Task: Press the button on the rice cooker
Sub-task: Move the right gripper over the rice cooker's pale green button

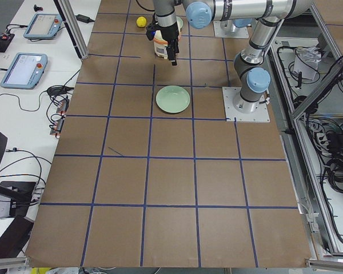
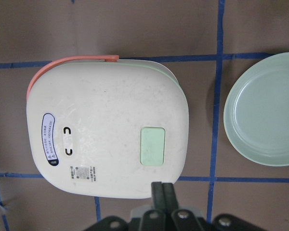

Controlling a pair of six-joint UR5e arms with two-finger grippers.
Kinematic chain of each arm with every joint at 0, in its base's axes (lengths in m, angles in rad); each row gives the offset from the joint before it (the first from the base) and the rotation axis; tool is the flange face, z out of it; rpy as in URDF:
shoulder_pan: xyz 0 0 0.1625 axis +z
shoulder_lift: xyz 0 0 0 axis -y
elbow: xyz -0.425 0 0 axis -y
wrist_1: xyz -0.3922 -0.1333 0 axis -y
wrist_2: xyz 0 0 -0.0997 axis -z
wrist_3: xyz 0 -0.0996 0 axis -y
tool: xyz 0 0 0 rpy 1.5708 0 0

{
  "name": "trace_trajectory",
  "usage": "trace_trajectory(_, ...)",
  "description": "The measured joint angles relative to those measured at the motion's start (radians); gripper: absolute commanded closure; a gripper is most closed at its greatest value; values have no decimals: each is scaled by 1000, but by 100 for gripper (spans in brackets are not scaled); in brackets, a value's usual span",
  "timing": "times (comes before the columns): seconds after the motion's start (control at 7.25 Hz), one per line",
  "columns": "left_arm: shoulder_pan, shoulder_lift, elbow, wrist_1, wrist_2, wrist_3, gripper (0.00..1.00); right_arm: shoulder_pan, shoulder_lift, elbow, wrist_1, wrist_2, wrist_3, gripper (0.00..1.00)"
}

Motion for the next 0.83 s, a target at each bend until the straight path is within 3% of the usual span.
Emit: trace_trajectory(0.83, 0, 0, 0, 0, 1, 1, 0, 0, 43, 99, -124, 1, -8, 96)
